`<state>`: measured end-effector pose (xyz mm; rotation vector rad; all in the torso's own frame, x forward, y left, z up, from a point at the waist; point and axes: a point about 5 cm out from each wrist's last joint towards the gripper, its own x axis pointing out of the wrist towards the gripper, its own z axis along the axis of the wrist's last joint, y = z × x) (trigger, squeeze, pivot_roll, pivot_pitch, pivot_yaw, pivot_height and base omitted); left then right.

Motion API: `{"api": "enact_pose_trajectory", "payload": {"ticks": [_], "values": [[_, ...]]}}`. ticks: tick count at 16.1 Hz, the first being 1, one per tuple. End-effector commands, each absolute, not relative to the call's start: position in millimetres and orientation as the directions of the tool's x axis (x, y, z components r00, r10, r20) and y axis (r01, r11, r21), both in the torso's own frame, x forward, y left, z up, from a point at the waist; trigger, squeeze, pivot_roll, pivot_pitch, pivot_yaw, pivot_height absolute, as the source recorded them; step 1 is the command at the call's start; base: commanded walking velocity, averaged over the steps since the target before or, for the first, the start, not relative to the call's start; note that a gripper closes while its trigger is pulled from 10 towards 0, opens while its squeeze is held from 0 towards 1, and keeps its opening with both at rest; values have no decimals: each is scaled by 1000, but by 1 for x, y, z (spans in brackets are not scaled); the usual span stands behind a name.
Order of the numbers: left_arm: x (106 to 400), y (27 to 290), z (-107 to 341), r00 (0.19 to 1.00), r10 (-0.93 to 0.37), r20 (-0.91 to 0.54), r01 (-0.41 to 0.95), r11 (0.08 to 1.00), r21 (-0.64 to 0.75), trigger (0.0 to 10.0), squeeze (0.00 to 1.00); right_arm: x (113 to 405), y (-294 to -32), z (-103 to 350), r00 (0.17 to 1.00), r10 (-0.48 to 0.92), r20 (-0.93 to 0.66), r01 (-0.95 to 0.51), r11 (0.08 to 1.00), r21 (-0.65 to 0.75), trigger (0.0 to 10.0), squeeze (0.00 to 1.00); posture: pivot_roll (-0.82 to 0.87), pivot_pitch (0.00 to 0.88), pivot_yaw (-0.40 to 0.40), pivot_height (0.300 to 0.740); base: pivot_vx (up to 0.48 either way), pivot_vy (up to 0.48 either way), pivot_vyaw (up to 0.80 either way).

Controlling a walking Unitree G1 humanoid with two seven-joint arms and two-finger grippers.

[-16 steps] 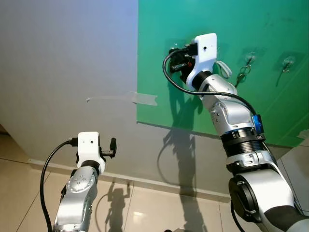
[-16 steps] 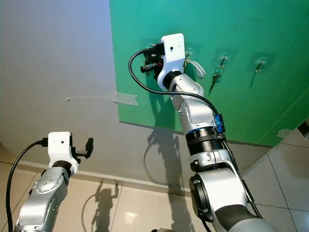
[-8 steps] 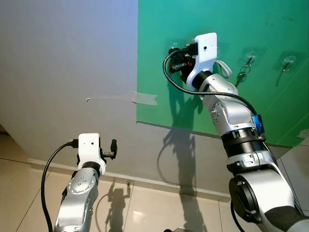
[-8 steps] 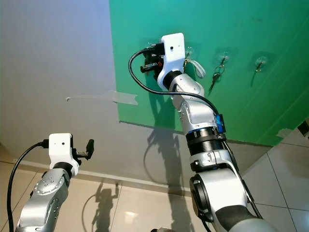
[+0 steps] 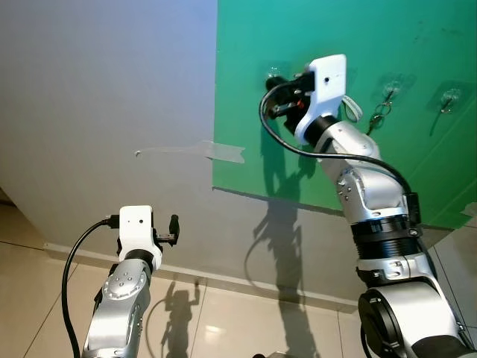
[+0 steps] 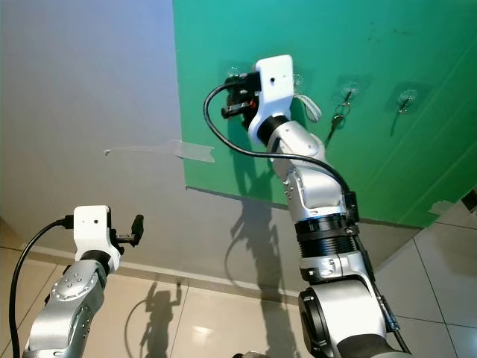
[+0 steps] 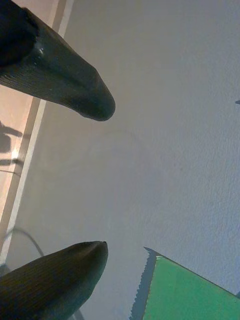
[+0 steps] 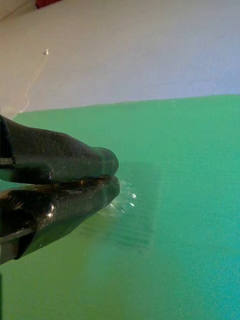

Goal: Hang keys on a hook

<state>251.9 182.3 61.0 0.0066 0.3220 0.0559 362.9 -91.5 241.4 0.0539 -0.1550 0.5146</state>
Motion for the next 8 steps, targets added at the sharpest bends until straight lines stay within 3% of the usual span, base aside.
{"api": "enact_pose_trajectory", "payload": {"ticks": [1,8], "values": [[255,178,63,950,41,-310,-38,999,17,10000,0,362,-95,248,860,476,184,-483,875,-5,10000,0,-5,0,-82,740,0,0,0],[250,176,61,947,43,-317,-40,999,14,10000,0,357,-89,250,837,505,213,-512,859,-24,10000,0,7,0,-91,740,0,0,0]]}}
